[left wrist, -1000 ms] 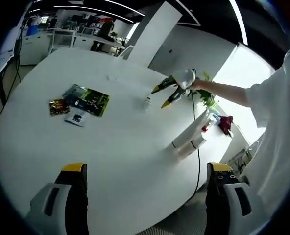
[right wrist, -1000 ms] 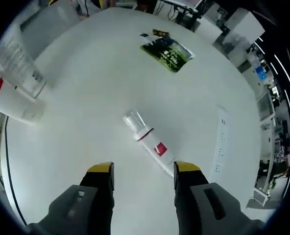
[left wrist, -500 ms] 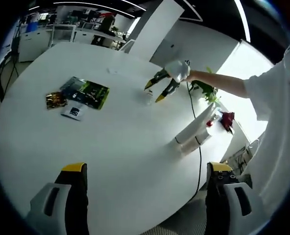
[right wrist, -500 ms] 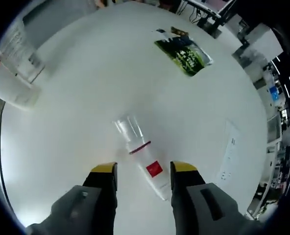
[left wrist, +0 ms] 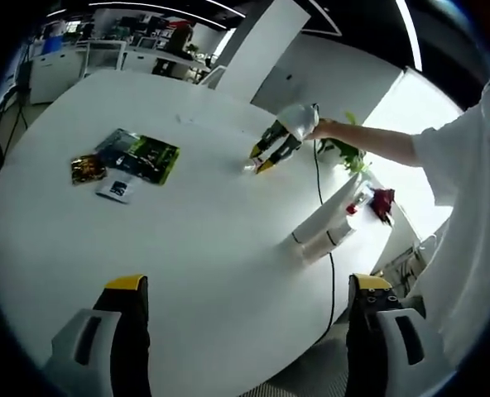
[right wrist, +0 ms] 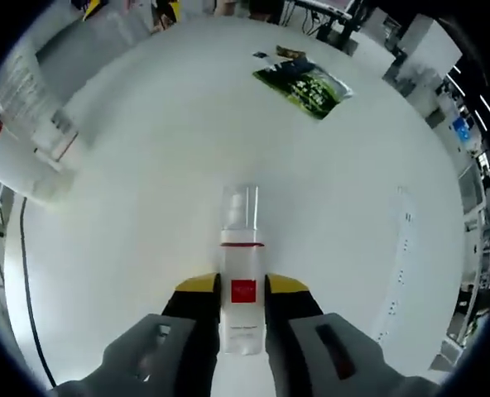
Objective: Arrange the skincare products in the storage area until every visible bottle or jar stands upright without overlapping.
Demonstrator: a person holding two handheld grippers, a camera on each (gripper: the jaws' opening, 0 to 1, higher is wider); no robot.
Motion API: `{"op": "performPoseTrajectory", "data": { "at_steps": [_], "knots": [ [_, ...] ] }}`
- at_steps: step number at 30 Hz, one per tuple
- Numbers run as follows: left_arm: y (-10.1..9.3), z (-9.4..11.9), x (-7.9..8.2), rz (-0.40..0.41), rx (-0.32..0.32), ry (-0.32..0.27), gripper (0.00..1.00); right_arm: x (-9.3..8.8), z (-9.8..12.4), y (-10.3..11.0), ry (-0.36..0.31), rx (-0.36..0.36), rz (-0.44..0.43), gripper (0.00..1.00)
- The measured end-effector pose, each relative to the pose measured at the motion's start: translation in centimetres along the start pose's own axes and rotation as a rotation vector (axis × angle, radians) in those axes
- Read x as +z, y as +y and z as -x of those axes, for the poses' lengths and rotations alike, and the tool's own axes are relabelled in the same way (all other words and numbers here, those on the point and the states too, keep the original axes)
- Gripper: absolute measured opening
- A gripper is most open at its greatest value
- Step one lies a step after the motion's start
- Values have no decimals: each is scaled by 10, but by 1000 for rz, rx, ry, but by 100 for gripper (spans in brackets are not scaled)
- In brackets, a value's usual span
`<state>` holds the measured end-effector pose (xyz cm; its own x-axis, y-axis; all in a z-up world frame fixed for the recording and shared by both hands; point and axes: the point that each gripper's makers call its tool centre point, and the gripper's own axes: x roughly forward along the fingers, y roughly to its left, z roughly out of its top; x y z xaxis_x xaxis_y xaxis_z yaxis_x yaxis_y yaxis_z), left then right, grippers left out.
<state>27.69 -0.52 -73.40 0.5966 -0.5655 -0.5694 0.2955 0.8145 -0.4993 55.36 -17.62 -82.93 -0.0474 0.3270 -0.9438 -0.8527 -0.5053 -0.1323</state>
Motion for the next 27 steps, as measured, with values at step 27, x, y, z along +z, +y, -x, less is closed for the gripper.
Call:
{"op": "performPoseTrajectory", "data": {
  "at_steps": [27],
  "knots": [
    [-19, 16, 18, -85, -38, -99, 99, -21, 88, 71, -6, -190, -353, 19]
  ]
}}
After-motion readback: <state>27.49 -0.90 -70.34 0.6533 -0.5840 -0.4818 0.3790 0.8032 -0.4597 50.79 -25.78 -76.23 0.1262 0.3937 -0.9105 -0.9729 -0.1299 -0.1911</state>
